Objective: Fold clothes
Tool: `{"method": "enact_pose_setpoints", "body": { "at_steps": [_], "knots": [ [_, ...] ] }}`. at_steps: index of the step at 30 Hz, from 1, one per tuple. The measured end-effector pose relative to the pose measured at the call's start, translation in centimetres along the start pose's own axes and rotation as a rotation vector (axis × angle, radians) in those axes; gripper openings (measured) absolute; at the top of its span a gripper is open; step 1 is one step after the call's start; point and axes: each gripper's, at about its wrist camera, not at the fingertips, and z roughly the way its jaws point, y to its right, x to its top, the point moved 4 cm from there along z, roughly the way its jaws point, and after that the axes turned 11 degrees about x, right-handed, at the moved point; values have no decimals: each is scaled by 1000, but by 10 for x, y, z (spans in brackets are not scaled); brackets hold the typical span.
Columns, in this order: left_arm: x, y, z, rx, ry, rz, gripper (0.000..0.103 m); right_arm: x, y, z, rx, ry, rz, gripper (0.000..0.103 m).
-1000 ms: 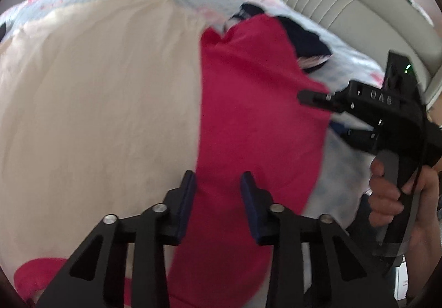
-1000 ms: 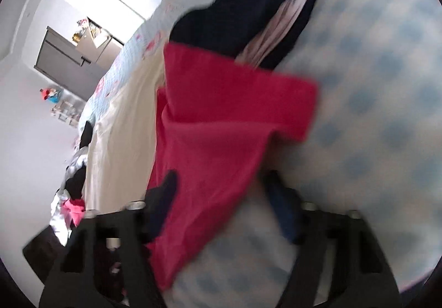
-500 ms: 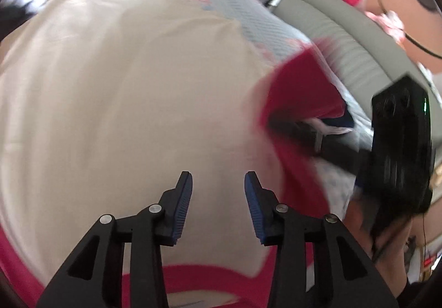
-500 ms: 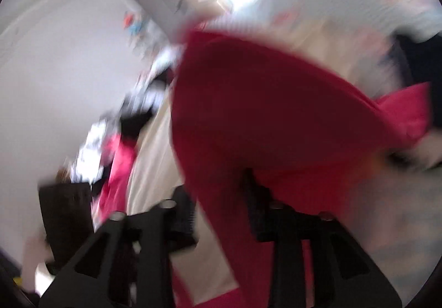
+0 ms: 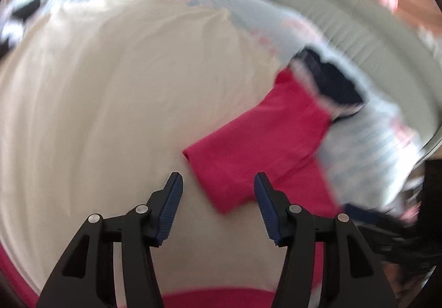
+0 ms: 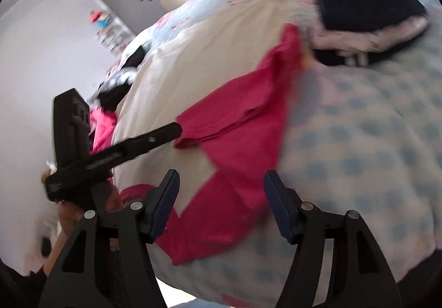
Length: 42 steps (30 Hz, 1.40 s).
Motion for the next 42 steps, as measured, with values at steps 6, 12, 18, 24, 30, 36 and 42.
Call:
{"method": "enact_pose_setpoints", "body": {
  "at_steps": [6, 12, 18, 24, 30, 36, 42],
  "knots": [
    [13, 21, 10, 0, 4, 91, 11, 2, 13, 14, -92, -53, -17, 69],
    [60, -16, -2, 49, 87, -71, 4, 21, -4, 21, -57, -11, -37, 70],
    [51, -66, -11, 73, 43, -261, 35, 39, -3, 45, -136, -9, -70, 74],
    [-9, -40, -29, -25, -10, -159, 40, 28, -2, 72, -196, -53, -113, 74],
    [-32, -5, -14, 33, -35, -20, 40, 16, -18, 70, -162, -101, -179, 74],
    [-34, -17, -22, 81, -37, -71, 29, -22, -6, 53, -194, -153, -154, 74],
    [-7, -30, -25, 127, -25, 7, 29, -5, -16, 29, -192, -134, -185, 73]
  ]
}}
